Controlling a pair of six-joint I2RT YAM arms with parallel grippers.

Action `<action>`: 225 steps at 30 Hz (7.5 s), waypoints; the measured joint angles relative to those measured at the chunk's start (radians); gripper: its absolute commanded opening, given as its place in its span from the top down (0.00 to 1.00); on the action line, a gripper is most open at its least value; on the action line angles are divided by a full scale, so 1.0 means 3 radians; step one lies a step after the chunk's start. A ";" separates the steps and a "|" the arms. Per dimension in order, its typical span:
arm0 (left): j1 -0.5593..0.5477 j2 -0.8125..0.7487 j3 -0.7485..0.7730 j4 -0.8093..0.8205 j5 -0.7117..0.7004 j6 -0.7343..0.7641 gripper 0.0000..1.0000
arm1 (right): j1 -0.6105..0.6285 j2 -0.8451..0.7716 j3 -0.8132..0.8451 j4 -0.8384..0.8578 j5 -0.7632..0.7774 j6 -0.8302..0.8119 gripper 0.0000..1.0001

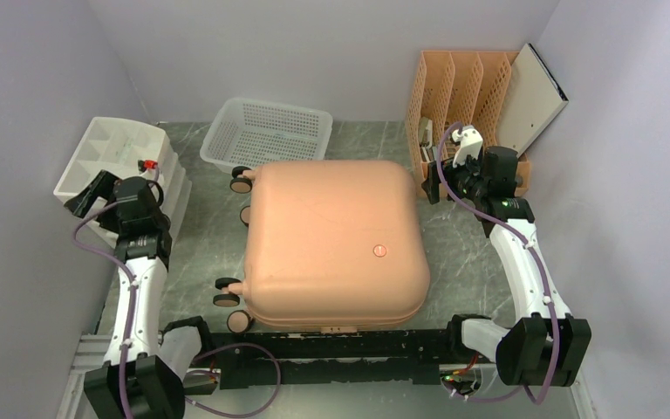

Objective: Open, take out, and arrange the luggage
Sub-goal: Move the storage box to the corner of the board.

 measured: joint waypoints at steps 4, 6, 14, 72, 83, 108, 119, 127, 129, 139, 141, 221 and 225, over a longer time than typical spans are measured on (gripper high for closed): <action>0.0174 0.0025 -0.0065 0.0154 0.0148 0.0011 0.03 | 0.0000 0.0006 0.0000 0.0000 0.0000 0.0001 0.07; 0.0252 0.0085 -0.0094 0.0267 0.0209 0.0029 0.03 | 0.0000 0.0006 0.0000 0.0001 0.0001 0.0003 0.07; 0.0417 0.0548 -0.0069 0.0568 0.0443 0.0033 0.03 | 0.0000 0.0006 0.0000 0.0000 0.0003 0.0025 0.07; 0.0186 0.1649 0.0815 0.0790 0.0573 -0.0383 0.03 | -0.0103 0.0006 0.0000 -0.0001 -0.0014 0.0103 0.07; 0.0186 0.1528 0.0575 0.0772 0.0561 -0.0406 0.03 | -0.0116 0.0006 0.0000 -0.0001 -0.0018 0.0112 0.07; 0.0774 0.1492 0.0261 0.0088 0.2179 -0.1521 0.46 | -0.0125 0.0028 0.0000 -0.0028 -0.0076 0.0112 0.07; 0.0834 0.2492 0.0678 0.0078 0.2441 -0.1821 0.45 | -0.0158 0.0042 0.0000 -0.0028 -0.0079 0.0114 0.07; 0.0825 0.2828 0.1217 0.0037 0.2380 -0.2085 0.43 | -0.0187 0.0047 0.0000 -0.0031 -0.0089 0.0136 0.08; 0.0828 0.2841 0.1219 0.0036 0.2322 -0.2139 0.43 | -0.0187 0.0048 0.0000 -0.0031 -0.0090 0.0136 0.07; 0.0828 0.2948 0.1254 0.0043 0.2146 -0.2291 0.42 | -0.0187 0.0088 0.0000 -0.0050 -0.0103 0.0136 0.08; 0.0828 0.2934 0.1235 0.0036 0.2178 -0.2322 0.42 | -0.0187 0.0088 0.0000 -0.0051 -0.0103 0.0136 0.08; 0.0291 0.2014 0.0417 0.1268 0.2954 -0.2745 0.04 | -0.0196 0.0137 0.0000 -0.0090 -0.0179 0.0139 0.08; 0.0275 0.2211 0.0427 0.1461 0.2777 -0.2851 0.04 | -0.0196 0.0156 0.0000 -0.0100 -0.0184 0.0139 0.08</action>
